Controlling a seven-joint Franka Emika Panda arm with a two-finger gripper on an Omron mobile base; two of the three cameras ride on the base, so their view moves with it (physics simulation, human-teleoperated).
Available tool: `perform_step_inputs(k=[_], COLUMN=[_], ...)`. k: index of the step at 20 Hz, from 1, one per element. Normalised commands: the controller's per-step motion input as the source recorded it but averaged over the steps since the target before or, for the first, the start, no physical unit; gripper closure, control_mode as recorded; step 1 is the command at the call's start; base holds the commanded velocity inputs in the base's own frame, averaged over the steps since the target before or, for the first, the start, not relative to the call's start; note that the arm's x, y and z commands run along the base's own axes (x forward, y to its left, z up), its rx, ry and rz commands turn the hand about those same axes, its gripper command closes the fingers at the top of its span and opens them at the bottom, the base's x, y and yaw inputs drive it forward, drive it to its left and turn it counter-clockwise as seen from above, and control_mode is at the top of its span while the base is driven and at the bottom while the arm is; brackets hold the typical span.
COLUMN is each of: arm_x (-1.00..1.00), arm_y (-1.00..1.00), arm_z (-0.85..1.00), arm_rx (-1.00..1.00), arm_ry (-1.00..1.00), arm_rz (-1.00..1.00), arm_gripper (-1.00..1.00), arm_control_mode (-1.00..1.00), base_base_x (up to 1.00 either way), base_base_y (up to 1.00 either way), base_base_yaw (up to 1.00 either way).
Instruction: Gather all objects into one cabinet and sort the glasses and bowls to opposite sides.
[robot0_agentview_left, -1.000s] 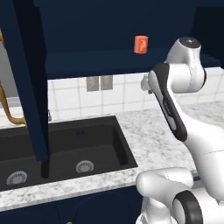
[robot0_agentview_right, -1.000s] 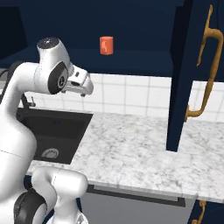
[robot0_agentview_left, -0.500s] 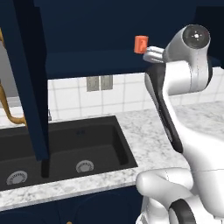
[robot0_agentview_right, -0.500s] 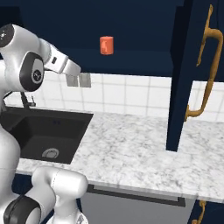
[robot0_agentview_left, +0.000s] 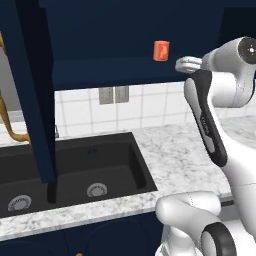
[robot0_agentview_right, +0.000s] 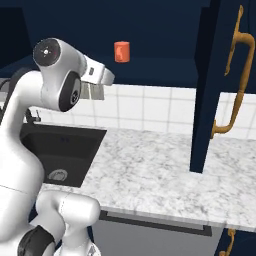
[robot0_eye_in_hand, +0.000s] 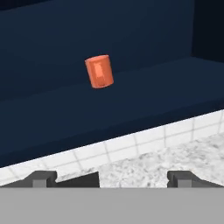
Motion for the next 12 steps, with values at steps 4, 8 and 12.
perform_step_inputs(k=[4,8,12], arm_x=[0.21,0.56,0.19], arm_y=[-0.21,0.11,0.00], arm_z=[0.02,0.08,0.01], arm_rx=[-0.22,-0.39,0.00], arm_ry=[0.00,0.04,0.00], arm_rz=[0.00,0.00,0.00], arm_gripper=[-1.00,-1.00,-1.00], arm_control_mode=[-1.00,-1.00,-1.00], base_base_x=[0.00,0.00,0.00], base_base_y=[0.00,0.00,0.00], base_base_yaw=[0.00,0.00,0.00])
